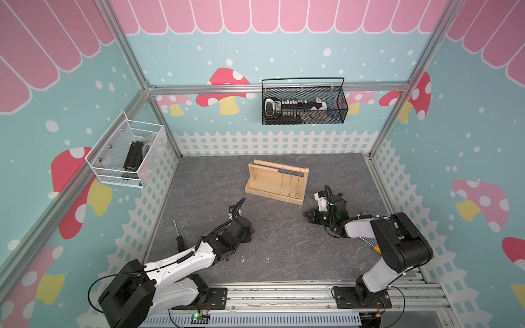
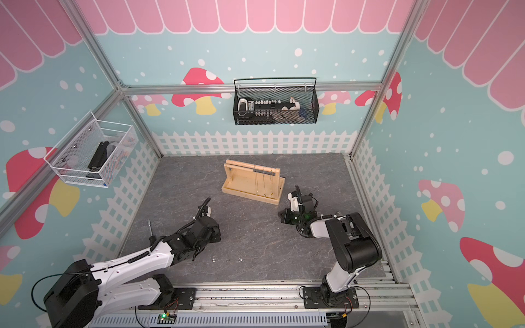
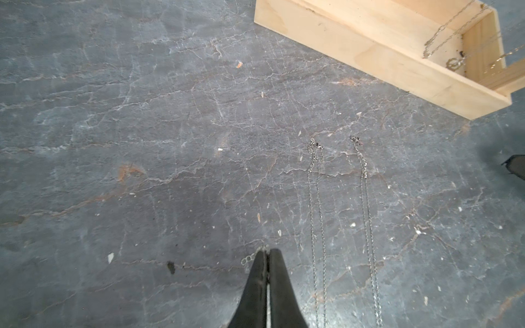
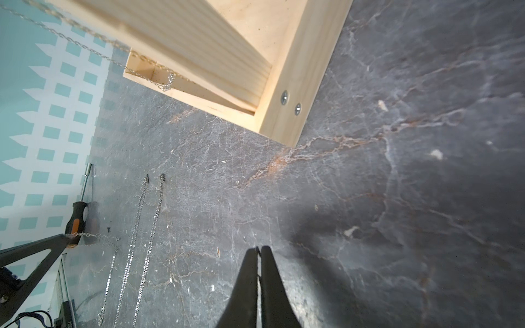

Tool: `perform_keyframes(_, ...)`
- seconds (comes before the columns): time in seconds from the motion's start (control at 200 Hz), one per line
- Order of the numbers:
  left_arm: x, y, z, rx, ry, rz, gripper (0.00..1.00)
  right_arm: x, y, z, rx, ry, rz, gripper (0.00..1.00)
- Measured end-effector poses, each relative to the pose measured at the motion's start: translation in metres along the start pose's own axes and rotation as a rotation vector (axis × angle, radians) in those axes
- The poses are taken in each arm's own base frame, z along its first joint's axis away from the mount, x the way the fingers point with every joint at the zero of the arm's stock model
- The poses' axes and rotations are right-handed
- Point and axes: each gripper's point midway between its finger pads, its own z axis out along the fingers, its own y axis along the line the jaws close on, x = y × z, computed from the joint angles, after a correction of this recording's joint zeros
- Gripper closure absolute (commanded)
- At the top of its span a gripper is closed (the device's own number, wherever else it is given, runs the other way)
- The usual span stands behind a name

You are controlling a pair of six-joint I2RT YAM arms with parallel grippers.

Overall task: Take the necklace off the jewelry display stand
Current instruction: Place the necklace at the center of the board.

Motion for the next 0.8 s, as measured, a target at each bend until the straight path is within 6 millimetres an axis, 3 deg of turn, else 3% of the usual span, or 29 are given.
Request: perform_keyframes(0.8, -0.014, -0.005, 0.058, -0.083, 0.054, 0.031, 0.90, 0.003, -0.001, 0.007, -0.015, 0.024, 0.018, 0.92)
